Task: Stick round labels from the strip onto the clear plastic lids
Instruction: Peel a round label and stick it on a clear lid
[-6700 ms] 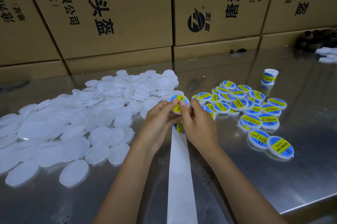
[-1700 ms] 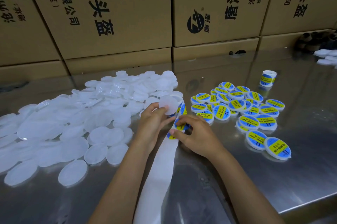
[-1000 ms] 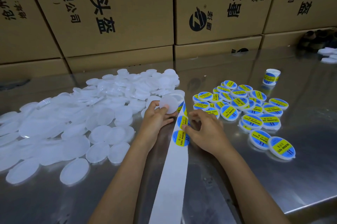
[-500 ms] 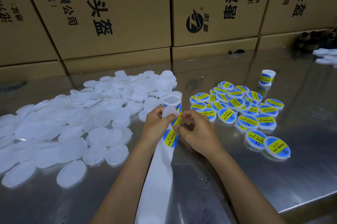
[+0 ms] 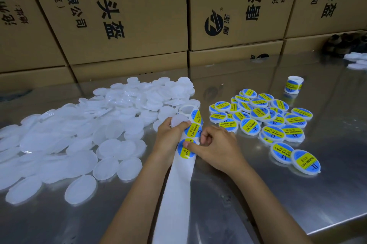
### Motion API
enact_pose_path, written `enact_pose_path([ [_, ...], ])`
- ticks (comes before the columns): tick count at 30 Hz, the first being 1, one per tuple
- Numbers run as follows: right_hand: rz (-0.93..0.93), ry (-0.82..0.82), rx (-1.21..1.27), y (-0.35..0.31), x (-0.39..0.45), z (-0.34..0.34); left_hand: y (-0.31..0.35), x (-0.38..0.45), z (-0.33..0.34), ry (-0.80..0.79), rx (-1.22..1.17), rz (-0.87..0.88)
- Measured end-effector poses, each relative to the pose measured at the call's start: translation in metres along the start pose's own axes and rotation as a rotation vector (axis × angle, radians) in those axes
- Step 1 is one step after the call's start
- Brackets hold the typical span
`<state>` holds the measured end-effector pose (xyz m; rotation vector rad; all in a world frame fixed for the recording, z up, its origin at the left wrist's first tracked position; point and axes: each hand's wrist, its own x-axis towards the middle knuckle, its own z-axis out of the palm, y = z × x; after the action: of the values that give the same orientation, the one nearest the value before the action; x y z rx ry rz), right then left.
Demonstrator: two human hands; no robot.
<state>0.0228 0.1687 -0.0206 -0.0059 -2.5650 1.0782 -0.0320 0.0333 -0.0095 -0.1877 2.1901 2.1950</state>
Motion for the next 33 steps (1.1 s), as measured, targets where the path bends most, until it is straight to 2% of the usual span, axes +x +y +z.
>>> enact_pose_path([
  [3,-0.085,0.051,-0.06,-0.003,-0.002,-0.001,-0.001,-0.002,0.002,0.005,-0.062,0.005],
  [10,-0.208,0.153,-0.288,-0.011,-0.006,-0.004,-0.002,0.0,0.002,0.044,0.038,0.099],
  [16,-0.264,0.072,-0.24,-0.013,-0.007,-0.003,-0.004,0.002,0.003,0.051,0.051,0.121],
  [30,-0.317,0.055,-0.112,-0.013,-0.008,-0.003,0.002,-0.006,0.001,-0.002,0.09,0.062],
  [33,-0.257,-0.005,0.1,-0.018,-0.009,-0.005,0.002,-0.008,0.0,-0.031,0.08,0.056],
])
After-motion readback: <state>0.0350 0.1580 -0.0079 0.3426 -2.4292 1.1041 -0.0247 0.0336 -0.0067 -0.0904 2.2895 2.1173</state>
